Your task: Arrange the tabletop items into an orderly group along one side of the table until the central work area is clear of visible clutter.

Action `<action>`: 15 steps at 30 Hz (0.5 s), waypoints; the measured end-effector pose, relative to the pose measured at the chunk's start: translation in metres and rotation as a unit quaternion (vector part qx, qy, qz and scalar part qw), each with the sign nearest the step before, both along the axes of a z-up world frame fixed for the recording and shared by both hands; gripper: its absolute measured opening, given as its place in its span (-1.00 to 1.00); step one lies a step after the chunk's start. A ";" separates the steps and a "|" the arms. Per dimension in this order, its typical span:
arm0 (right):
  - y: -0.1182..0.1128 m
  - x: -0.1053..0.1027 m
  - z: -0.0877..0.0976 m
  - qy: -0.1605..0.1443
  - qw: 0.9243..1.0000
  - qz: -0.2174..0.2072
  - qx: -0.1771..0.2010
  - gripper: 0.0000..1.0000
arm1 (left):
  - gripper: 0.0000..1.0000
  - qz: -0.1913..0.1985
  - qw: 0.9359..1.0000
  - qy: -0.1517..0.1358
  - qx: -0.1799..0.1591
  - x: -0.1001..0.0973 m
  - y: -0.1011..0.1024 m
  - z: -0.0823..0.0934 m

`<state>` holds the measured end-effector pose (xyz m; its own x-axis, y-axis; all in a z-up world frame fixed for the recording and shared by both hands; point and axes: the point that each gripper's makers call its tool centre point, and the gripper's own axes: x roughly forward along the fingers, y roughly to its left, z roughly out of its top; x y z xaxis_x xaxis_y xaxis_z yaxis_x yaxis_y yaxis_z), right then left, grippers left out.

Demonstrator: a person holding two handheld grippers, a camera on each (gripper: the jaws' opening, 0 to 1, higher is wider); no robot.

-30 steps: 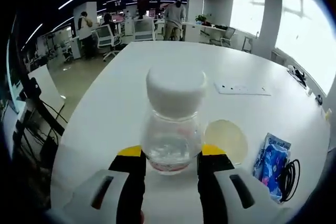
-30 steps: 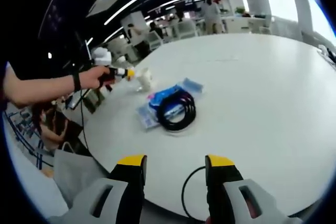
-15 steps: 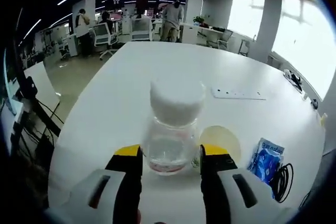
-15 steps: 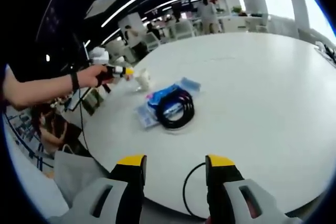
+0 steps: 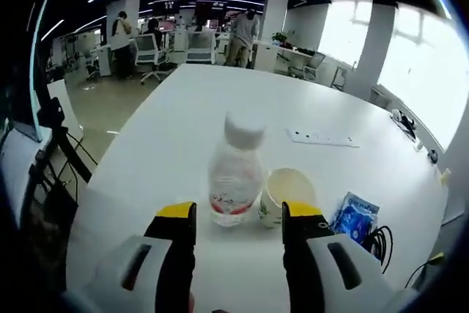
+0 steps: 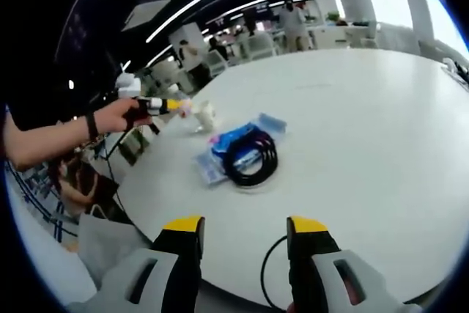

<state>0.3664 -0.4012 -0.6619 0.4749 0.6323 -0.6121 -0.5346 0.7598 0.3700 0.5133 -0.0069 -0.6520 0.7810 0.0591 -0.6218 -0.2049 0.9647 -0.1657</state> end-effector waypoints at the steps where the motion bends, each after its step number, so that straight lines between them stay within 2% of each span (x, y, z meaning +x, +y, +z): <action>1: 0.000 -0.001 -0.001 0.001 1.000 0.001 0.000 -0.09 | -0.09 -0.002 1.000 0.003 -0.001 -0.004 -0.002 -0.001; 15: -0.013 -0.010 0.000 -0.008 1.000 0.001 0.012 -0.09 | -0.12 0.005 0.999 0.027 -0.019 -0.084 -0.030 -0.021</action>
<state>0.3569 -0.4146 -0.6624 0.4827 0.6476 -0.5896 -0.5423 0.7496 0.3795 0.4290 -0.0369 -0.6732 0.7452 0.0436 -0.6655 -0.2251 0.9557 -0.1895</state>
